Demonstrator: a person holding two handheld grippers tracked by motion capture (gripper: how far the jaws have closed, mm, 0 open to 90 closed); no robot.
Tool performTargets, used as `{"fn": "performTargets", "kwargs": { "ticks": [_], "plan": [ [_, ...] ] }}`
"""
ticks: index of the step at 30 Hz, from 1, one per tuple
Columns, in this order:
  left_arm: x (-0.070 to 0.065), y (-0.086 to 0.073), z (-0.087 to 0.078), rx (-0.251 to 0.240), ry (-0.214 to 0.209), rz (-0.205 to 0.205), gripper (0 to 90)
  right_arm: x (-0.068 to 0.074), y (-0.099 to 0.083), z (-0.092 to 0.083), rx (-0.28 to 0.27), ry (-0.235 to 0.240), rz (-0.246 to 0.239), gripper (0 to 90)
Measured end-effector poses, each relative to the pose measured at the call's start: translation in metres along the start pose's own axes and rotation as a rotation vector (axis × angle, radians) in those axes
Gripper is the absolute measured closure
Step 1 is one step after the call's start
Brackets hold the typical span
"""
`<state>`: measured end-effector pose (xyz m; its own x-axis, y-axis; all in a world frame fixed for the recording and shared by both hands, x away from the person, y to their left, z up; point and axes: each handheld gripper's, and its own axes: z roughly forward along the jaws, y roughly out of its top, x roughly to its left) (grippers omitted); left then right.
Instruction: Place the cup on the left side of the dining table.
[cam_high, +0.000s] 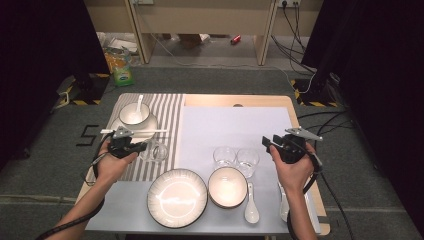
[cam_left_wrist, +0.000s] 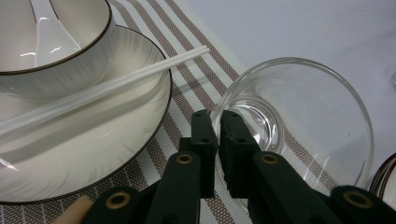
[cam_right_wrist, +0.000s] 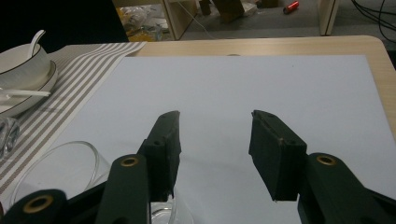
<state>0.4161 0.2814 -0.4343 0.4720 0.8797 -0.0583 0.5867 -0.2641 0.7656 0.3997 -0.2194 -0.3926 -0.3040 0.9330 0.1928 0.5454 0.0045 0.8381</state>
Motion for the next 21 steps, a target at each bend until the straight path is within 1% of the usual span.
{"fn": "performTargets", "kwargs": {
  "ticks": [1, 7, 9, 10, 13, 17, 21],
  "plan": [
    [0.000, 0.000, 0.001, -0.004, 0.006, 0.001, 84.2, 0.000, 0.000, 0.000, 0.001, 0.001, 0.002, 52.9],
    [0.001, 0.002, 0.003, 0.005, 0.001, -0.002, 84.1, -0.001, 0.000, 0.000, -0.002, 0.002, 0.000, 52.9],
    [0.001, 0.002, 0.005, -0.005, 0.001, -0.014, 83.9, 0.000, 0.000, 0.000, 0.001, 0.004, 0.004, 52.8],
    [0.002, 0.003, 0.005, -0.005, -0.008, -0.017, 83.8, 0.000, 0.000, 0.000, 0.002, 0.002, 0.002, 52.8],
    [0.002, 0.004, 0.008, -0.018, -0.005, -0.026, 83.4, 0.000, 0.000, 0.000, 0.002, 0.003, -0.001, 52.7],
    [0.004, 0.006, 0.012, -0.031, -0.014, -0.039, 82.8, 0.000, 0.000, 0.000, 0.002, 0.002, -0.002, 52.6],
    [0.003, 0.008, 0.016, -0.044, -0.009, -0.049, 82.2, 0.000, 0.000, 0.000, 0.004, 0.003, 0.000, 52.6]
  ]
}}
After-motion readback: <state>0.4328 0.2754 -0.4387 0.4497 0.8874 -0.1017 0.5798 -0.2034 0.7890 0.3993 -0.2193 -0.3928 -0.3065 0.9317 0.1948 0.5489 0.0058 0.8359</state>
